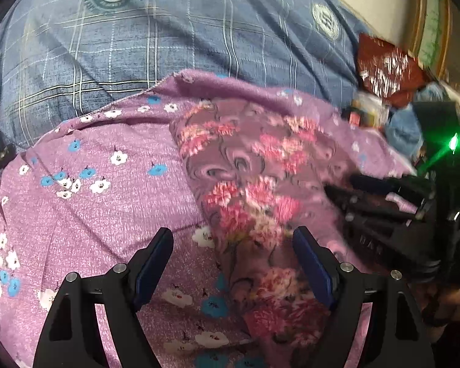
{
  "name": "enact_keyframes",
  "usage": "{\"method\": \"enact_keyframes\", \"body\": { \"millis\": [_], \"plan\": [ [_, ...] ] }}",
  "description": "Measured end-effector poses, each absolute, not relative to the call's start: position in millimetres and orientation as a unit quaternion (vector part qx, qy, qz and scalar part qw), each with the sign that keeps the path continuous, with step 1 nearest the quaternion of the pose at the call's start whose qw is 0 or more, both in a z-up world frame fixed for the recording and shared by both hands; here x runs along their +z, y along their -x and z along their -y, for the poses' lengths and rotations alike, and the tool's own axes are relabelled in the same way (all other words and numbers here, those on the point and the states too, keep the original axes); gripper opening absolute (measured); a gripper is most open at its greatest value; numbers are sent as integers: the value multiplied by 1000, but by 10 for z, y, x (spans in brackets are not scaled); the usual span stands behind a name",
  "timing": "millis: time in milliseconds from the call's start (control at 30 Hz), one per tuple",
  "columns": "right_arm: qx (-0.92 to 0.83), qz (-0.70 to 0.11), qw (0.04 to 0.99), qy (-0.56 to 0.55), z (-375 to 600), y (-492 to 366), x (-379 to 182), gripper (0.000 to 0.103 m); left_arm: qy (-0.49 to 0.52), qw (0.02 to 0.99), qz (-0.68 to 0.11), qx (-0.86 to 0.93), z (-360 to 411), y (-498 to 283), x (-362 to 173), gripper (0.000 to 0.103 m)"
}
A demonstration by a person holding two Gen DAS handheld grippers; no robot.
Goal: Fold small clothes
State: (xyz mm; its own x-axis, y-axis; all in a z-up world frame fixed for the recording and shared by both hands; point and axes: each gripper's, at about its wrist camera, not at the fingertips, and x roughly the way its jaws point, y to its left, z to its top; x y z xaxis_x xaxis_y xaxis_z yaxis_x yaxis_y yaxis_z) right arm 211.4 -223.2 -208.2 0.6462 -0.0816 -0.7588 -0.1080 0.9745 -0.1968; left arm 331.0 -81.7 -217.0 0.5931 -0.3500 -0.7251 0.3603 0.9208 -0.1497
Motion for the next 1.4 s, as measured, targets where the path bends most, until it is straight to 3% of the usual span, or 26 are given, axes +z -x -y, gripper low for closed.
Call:
{"method": "enact_keyframes", "body": {
  "millis": [267,333,400,467,633,900,1233,1400],
  "plan": [
    [46,-412,906,84,2378,-2005,-1944,38,-20,887,-418,-196,834,-3324,-2219,82],
    [55,-403,910,81,2446,-1925,-1854,32,-7,892,-409,-193,791,-3340,-2165,82],
    [67,-398,911,83,2516,-1837,-1771,16,6,897,-398,-191,737,-3349,-2122,82],
    [76,-403,909,76,2589,-1753,-1738,13,23,899,-395,-187,673,-3357,-2122,82],
    [100,-468,876,54,2678,-1641,-2020,13,32,880,-434,-192,681,-3450,-2266,82],
    [118,-472,874,2,2745,-1788,-1890,16,27,881,-432,-189,699,-3480,-2251,82],
    [180,-499,845,-64,2278,-2970,-1744,18,11,878,-440,-190,660,-3335,-2109,82],
    [168,-519,838,-25,1883,-3463,-1953,17,1,873,-449,-190,693,-3361,-2144,82]
  ]
}}
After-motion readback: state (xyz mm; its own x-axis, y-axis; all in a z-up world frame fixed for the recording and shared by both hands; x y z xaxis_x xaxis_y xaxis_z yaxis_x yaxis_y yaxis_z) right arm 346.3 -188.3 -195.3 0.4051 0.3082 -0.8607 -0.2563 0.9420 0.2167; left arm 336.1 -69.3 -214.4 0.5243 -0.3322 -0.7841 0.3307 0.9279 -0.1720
